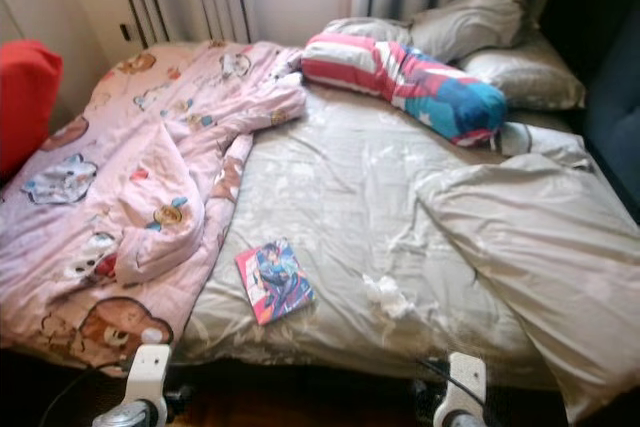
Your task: Clean up the room
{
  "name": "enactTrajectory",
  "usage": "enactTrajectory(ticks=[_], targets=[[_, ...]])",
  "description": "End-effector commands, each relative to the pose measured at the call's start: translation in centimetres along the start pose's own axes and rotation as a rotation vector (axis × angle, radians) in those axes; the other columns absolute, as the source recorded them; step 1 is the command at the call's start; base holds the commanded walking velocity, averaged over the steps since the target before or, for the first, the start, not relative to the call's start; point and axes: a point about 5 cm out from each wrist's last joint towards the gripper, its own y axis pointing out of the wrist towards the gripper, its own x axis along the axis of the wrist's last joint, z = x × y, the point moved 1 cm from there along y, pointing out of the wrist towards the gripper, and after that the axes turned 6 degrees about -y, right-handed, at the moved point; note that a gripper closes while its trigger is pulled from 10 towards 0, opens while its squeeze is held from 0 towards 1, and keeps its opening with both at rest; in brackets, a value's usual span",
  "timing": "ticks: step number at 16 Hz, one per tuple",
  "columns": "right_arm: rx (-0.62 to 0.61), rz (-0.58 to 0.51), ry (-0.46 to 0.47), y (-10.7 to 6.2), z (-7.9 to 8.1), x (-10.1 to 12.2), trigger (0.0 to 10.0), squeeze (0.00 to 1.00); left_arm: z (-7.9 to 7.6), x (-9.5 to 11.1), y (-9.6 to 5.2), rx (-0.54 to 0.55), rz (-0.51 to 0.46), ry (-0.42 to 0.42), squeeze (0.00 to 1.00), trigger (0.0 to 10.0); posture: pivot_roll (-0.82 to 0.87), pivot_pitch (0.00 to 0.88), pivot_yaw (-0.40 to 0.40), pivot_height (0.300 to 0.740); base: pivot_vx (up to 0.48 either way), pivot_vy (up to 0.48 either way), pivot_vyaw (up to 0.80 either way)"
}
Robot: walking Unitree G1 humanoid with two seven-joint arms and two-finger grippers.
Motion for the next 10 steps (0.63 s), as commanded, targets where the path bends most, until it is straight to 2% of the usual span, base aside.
enactTrajectory(ticks=[1,10], targets=[[0.003,-0.011,-0.001,0.08,0.19,0.38,10.0,0.0,0.43,-0.75,-0.15,0.01,0.025,-0.004,0.0,10.0,0.06,0.032,-0.007,0.74,0.0,0.0,0.0],[0.007,-0.02,0.006,0.07,0.32,0.3,10.0,0.0,0.3,-0.62,-0.1,0.018,0.02,0.001,0.0,10.0,0.07,0.012,0.004,0.74,0.0,0.0,0.0]])
